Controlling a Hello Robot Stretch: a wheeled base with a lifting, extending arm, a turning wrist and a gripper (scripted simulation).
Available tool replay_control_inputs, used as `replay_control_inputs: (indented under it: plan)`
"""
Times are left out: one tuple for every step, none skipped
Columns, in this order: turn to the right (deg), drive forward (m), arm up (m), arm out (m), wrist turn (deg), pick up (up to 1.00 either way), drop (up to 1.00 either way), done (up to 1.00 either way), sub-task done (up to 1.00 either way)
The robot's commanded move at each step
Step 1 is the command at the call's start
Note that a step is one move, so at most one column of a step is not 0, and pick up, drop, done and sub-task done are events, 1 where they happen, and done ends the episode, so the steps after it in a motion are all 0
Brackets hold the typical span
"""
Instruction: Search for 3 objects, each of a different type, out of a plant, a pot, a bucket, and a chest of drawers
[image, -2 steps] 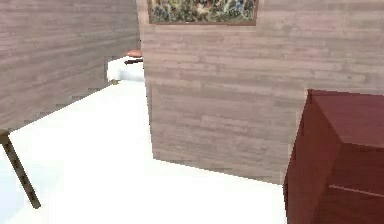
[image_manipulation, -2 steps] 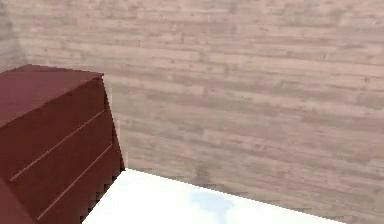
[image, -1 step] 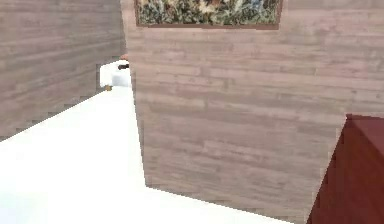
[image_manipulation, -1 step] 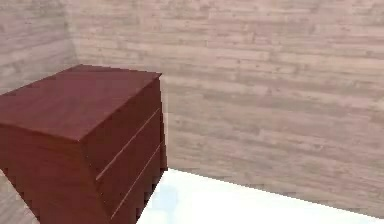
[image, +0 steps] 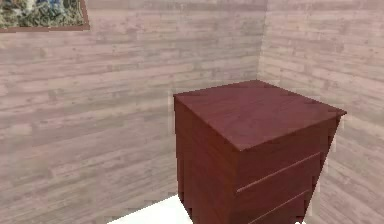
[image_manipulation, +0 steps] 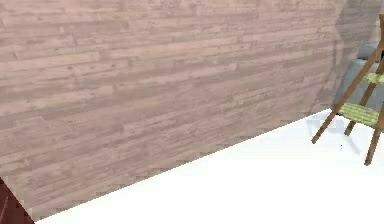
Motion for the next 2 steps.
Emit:
replay_control_inputs:
  plan:
    - [15.0, 0.00, 0.00, 0.00, 0.0, 0.00, 0.00, 0.00, 0.00]
    - [0.0, 0.00, 0.00, 0.00, 0.0, 0.00, 0.00, 1.00, 0.00]
